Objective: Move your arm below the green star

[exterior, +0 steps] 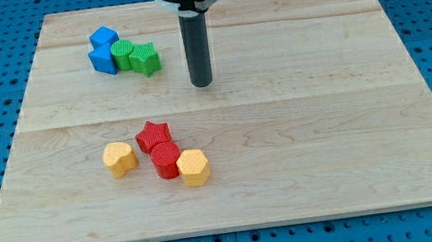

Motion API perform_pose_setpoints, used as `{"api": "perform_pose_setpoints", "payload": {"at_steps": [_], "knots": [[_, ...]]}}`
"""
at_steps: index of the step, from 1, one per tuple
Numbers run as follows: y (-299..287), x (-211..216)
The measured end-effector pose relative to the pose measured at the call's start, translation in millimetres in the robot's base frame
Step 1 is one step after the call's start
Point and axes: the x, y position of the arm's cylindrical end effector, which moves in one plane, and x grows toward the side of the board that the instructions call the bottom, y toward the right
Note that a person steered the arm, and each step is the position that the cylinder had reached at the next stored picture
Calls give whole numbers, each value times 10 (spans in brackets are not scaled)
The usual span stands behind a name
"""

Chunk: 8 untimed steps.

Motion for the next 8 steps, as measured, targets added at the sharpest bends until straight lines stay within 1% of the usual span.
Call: {"api": "perform_pose_setpoints", "payload": {"at_steps": [8], "knots": [[-217,-1]]}}
